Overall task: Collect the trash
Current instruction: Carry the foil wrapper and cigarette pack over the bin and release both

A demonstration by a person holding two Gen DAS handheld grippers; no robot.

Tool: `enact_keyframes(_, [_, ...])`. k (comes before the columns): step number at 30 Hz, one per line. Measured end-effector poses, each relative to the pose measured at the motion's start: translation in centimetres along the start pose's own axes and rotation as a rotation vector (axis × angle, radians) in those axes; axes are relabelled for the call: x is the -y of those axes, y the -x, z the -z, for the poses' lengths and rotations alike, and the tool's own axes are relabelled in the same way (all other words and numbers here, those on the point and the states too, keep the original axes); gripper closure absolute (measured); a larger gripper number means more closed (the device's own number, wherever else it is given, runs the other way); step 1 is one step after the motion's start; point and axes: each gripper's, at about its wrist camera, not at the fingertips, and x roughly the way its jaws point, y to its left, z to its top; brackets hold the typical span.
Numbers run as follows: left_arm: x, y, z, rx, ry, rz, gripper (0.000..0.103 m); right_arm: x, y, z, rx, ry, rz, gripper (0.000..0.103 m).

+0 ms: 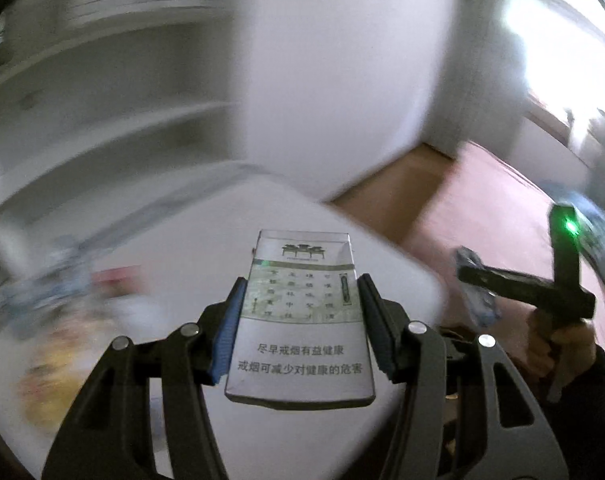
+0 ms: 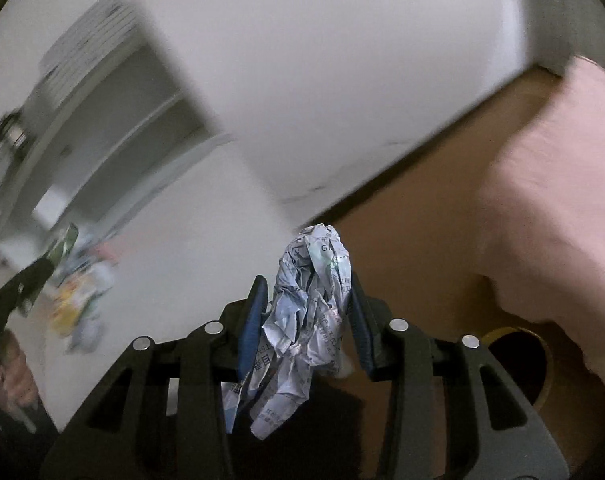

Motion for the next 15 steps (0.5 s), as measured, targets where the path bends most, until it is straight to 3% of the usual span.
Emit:
enact_keyframes(4, [10.1, -7.6, 0.2, -0.062, -0.121, 0.163, 0.048, 9.5, 3.1, 2.5, 0.053, -0.105, 0.193, 0.064])
enact_keyframes(7, [16.5, -12.8, 1.5, -0.117, -0.190, 0.244, 0.048, 16.8, 4.1, 5.2, 0.040, -0.211, 0.287, 0.064])
enact_keyframes(11, [22.7, -20.1, 4.2, -0.215, -0.269, 0.359, 0.048, 24.2, 3.3, 8.9, -0.009, -0.338, 0.334, 0.064])
enact_keyframes(15, [26.1, -26.8, 7.6, -0.323, -0.302, 0.373, 0.048, 29.4, 0.7, 12.7, -0.107, -0.434, 0.368, 0.064])
